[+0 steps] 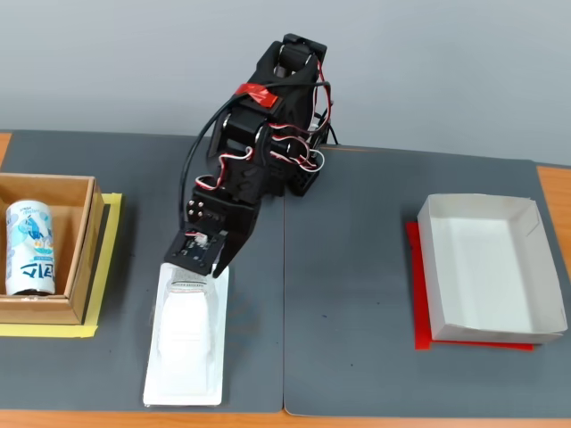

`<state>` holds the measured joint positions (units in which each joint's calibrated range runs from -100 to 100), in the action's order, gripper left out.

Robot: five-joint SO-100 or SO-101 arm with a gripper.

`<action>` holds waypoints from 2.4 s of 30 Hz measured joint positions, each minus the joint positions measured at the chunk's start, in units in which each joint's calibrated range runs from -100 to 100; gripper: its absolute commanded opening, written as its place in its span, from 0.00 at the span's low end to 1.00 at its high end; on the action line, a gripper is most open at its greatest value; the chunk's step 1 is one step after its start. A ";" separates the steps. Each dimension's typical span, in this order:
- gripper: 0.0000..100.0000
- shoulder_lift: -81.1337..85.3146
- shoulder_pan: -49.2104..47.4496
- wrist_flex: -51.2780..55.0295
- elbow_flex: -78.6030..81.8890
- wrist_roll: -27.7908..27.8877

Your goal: Pick the sandwich and put it in the gray box

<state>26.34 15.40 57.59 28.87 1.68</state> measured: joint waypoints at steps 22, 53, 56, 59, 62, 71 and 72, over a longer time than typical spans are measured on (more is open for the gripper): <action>0.02 -7.39 1.55 0.09 -9.25 7.77; 0.03 -7.48 -2.65 4.25 -8.89 19.58; 0.06 -7.48 -2.58 4.25 -8.89 19.58; 0.19 -7.48 -2.58 4.25 -8.89 19.58; 0.33 -7.48 -2.06 4.25 -8.89 19.68; 0.41 -7.48 0.22 4.25 -8.89 20.56; 0.41 -7.48 0.29 4.25 -8.89 20.66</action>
<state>18.86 15.70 61.84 19.98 22.34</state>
